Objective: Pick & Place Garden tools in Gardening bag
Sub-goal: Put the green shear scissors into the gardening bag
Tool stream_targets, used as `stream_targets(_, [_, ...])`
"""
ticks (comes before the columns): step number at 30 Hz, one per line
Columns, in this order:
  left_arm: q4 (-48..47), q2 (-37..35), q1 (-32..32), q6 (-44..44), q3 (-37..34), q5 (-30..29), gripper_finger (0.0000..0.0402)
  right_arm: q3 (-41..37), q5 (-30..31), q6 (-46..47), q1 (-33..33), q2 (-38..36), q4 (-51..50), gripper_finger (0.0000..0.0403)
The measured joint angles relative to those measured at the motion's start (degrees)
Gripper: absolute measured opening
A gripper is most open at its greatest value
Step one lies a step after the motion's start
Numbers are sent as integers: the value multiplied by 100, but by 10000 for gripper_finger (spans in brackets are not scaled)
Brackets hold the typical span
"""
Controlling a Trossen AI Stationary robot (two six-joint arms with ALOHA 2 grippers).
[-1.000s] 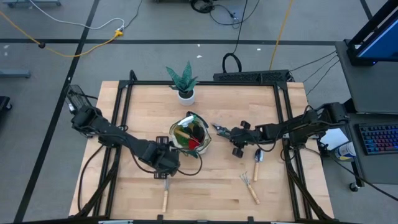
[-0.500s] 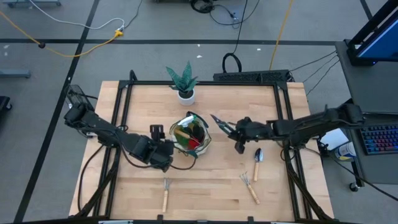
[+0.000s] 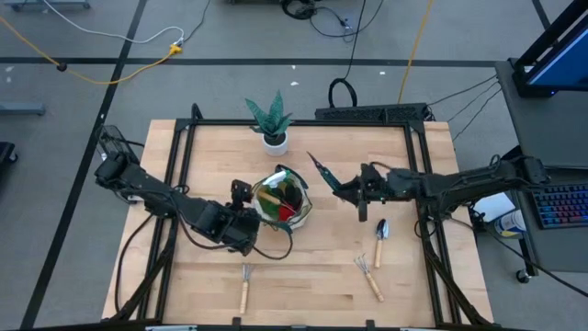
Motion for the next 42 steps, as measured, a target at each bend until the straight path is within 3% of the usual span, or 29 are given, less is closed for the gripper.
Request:
stream_targets(6, [556, 2, 28, 609, 0, 1, 236, 0, -127, -158, -5, 256, 1342, 49])
stream_targets(22, [591, 2, -11, 347, 0, -237, 236, 68, 8, -117, -52, 2000, 4980, 49])
stream_targets(31, [592, 2, -11, 265, 0, 267, 236, 1174, -290, -146, -55, 3177, 4864, 49])
stream_targets(42, [542, 2, -167, 91, 0, 106, 236, 1969, -124, -171, -42, 4288, 4863, 49])
